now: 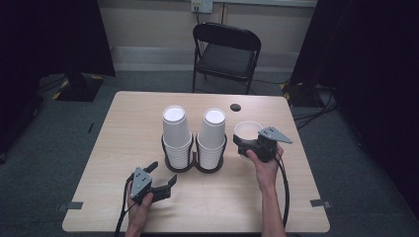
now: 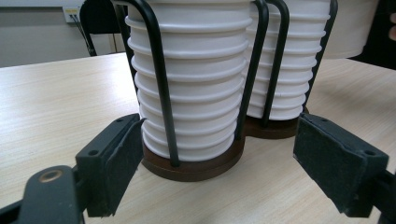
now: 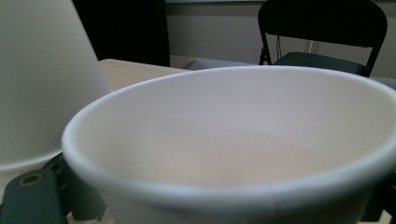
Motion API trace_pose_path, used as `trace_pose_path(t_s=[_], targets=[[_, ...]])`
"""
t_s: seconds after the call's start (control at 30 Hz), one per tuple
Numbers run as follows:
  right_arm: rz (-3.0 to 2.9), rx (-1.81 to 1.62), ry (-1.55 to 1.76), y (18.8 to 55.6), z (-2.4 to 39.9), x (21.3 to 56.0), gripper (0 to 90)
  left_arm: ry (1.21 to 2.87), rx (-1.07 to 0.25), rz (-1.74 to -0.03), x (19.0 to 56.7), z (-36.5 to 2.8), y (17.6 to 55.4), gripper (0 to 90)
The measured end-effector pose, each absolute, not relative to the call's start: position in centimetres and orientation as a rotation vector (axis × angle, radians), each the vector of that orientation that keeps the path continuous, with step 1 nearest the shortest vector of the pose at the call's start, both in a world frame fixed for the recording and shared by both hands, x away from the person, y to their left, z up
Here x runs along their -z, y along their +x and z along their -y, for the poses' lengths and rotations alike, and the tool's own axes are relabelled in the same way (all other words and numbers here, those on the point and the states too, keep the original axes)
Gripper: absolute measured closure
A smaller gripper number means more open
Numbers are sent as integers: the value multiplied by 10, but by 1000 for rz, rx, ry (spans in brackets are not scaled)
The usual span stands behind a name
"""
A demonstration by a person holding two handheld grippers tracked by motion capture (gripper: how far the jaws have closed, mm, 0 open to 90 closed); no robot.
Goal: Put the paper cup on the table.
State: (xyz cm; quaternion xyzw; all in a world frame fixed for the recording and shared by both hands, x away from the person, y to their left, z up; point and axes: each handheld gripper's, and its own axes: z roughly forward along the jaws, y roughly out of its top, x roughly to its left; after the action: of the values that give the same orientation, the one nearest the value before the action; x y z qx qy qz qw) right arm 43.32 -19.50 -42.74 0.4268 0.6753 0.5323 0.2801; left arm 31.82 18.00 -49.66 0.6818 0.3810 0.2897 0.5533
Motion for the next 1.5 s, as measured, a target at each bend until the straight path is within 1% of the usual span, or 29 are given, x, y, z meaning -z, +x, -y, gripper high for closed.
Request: trace_pose_path(t_s=[0.17, 0.37, 0.87, 1.13, 1.5], targets=[[-1800, -1433, 1164, 447, 193, 433, 103, 1582, -687, -906, 497, -182, 317, 156], [-1814, -1434, 1242, 463, 195, 453, 102, 1575, -692, -901, 497, -182, 316, 157], [-1815, -1416, 1252, 477, 187, 473, 102, 1574, -705, -875, 498, -182, 314, 163], [-1835, -1394, 1235, 473, 182, 474, 102, 1563, -696, -877, 498, -184, 314, 166], [-1882, -1329, 1254, 464, 187, 476, 106, 1554, -688, -880, 498, -184, 314, 168]])
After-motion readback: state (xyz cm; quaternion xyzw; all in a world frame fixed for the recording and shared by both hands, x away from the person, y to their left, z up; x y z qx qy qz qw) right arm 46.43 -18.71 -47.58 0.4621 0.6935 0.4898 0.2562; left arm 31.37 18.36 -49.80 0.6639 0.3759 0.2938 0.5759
